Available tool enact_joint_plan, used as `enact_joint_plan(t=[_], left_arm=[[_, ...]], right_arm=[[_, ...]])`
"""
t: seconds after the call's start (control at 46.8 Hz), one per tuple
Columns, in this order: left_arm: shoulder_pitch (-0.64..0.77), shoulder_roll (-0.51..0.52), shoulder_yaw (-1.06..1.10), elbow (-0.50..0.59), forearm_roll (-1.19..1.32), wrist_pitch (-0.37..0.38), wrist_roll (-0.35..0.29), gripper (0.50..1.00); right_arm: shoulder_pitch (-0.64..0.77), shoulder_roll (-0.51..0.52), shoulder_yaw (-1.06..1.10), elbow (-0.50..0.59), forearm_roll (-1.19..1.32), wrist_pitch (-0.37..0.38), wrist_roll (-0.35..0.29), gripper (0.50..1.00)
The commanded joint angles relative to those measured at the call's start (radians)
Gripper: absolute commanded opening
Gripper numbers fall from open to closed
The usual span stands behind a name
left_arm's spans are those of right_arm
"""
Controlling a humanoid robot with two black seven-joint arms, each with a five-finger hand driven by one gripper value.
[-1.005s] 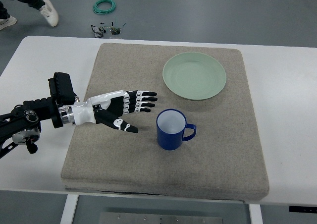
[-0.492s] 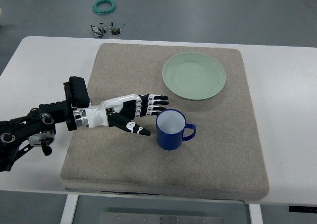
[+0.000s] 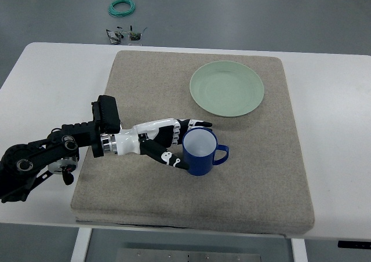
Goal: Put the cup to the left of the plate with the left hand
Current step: 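Wrap the left hand fingers around the blue mug body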
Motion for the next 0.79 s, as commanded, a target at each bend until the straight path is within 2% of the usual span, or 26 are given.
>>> enact_joint_plan(t=[0.0,0.15,0.556,0.706,0.77], left_arm=[[0.001,-0.016,-0.002,0.017,0.002,0.0,0.0,0.994],[-0.001,-0.043,-0.002,0.051,0.002,0.0,0.0,0.994],[-0.003,-0.073,0.0,0.058,0.005,0.0,0.0,0.992],[-0.004,-0.079,0.0,0.058,0.01,0.0,0.0,0.973],[-0.006,-0.079,0.0,0.058,0.019,0.0,-0.002,0.932]], right_arm=[[0.0,0.0,0.0,0.0,0.0,0.0,0.0,0.934],[0.0,0.0,0.0,0.0,0.0,0.0,0.0,0.934],[0.0,0.0,0.0,0.0,0.0,0.0,0.001,0.934],[0.0,0.0,0.0,0.0,0.0,0.0,0.001,0.934],[0.0,0.0,0.0,0.0,0.0,0.0,0.0,0.934]])
